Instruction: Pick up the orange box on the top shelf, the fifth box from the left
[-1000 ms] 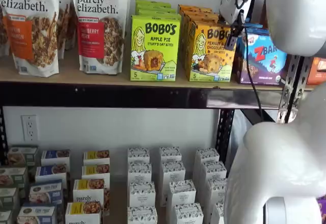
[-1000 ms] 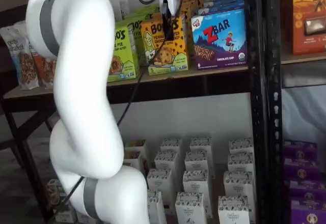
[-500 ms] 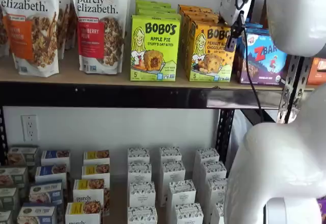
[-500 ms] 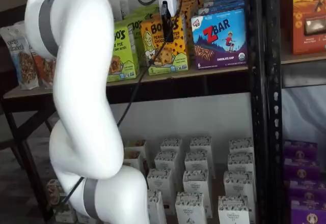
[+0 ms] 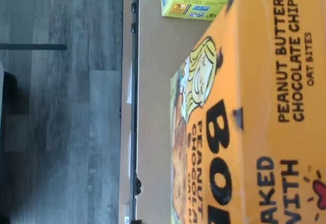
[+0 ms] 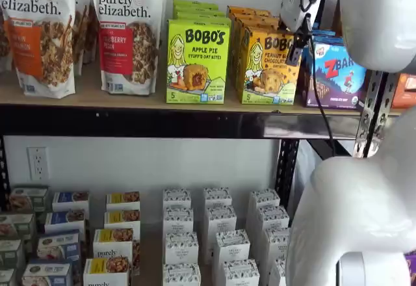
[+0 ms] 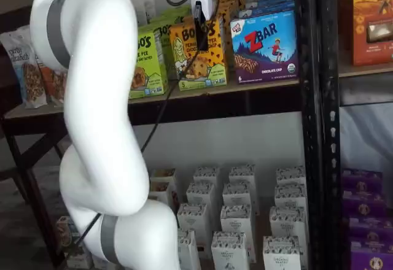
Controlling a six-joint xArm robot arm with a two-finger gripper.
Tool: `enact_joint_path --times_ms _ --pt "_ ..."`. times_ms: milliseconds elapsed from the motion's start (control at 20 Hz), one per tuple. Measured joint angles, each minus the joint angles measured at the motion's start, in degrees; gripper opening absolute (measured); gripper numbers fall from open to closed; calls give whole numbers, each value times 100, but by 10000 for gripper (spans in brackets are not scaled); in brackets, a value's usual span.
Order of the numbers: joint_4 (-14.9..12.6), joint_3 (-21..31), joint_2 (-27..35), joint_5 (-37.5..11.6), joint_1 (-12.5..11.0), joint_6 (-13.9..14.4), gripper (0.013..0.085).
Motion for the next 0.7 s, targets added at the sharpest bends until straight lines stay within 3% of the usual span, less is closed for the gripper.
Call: enact_joint_path --times_ms 100,500,700 --pt "-3 5 1 -20 10 9 770" --pt "21 1 12 -18 19 20 610" --pt "139 -26 31 35 -19 2 610"
